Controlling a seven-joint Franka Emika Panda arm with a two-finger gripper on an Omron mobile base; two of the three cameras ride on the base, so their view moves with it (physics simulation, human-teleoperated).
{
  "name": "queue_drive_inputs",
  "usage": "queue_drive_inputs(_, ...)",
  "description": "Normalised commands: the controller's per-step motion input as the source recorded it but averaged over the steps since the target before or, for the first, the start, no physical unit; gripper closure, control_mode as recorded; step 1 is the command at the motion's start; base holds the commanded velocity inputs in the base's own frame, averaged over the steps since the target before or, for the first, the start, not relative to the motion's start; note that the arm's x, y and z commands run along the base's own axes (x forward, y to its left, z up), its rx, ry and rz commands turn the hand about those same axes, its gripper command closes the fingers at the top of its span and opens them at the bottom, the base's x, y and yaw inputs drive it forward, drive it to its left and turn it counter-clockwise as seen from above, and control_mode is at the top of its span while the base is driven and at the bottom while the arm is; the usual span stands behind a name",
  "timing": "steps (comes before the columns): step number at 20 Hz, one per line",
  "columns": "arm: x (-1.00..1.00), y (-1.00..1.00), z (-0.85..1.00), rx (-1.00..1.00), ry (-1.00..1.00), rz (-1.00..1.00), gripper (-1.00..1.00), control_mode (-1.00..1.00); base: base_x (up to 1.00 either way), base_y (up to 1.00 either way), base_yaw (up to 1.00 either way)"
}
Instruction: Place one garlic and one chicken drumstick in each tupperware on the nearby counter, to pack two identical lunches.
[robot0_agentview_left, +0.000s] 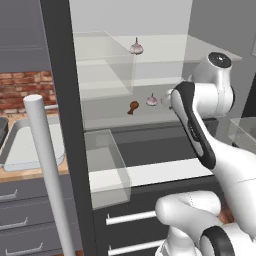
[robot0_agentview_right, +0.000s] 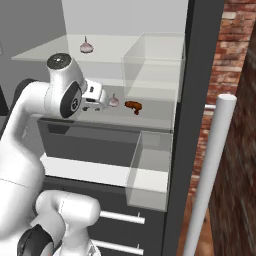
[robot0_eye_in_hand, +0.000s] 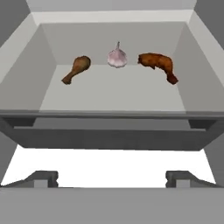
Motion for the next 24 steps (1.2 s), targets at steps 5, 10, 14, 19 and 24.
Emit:
queue_drive_inputs(5, 0.75, -0.78, -0.01, 0.00, 0.00, 0.01, -1.00, -1.00, 0.00, 0.00, 0.00)
queue_drive_inputs(10, 1.00, -0.62, -0.12, -0.01, 0.02, 0.00, -1.00, -1.00, 0.00, 0.00, 0.00)
queue_drive_inputs(14, 0.70, -0.31, -0.25, -0.02, 0.00, 0.00, -1.00, -1.00, 0.00, 0.00, 0.00)
queue_drive_inputs(19, 0.11, -0.15, -0.23, 0.00, 0.02, 0.00, -1.00, -1.00, 0.00, 0.00, 0.00)
queue_drive_inputs(24, 0.23, -0.23, -0.33, 0.00, 0.00, 0.00, -1.00, -1.00, 0.00, 0.00, 0.00)
